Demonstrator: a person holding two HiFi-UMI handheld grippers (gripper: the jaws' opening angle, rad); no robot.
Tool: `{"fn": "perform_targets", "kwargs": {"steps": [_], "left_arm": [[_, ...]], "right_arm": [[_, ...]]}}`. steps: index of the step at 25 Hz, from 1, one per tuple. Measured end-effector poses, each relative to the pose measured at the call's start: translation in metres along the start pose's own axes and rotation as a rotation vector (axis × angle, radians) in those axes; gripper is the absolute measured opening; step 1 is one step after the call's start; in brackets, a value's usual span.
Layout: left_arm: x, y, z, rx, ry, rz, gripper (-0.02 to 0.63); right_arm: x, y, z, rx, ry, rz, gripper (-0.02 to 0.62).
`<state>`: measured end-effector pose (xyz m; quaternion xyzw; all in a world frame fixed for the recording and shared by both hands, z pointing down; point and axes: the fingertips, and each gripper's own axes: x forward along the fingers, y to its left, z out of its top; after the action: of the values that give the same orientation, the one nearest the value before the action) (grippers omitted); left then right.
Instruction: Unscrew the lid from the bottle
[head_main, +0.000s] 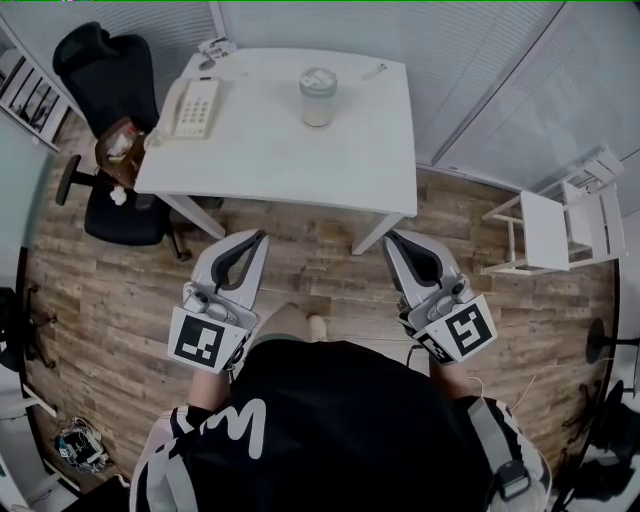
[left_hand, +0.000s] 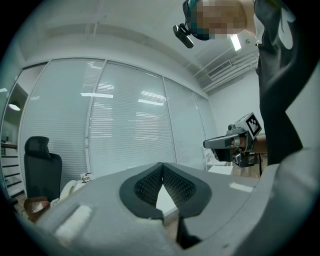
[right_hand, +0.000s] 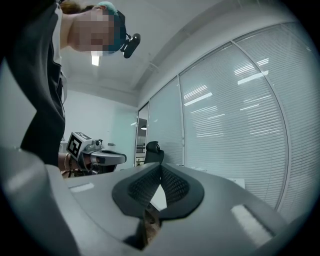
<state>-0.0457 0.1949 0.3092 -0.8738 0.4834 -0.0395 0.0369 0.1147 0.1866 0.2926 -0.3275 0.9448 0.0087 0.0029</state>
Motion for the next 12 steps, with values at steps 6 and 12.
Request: {"fn": "perform_targets", "kwargs": {"steps": [6,12], "left_arm": [[-0.005,0.004,-0.008,-0.012,0.028,0.027,0.002],[0.008,0.014,-0.011,-0.008,0.023,0.017,0.002]], "right_arm": [[0.005,0.0,-0.007,0.027,-0.005,0.028,0.002],[0.017,-0.005,-0.006,0.005,-0.001,0.013,0.002]]}}
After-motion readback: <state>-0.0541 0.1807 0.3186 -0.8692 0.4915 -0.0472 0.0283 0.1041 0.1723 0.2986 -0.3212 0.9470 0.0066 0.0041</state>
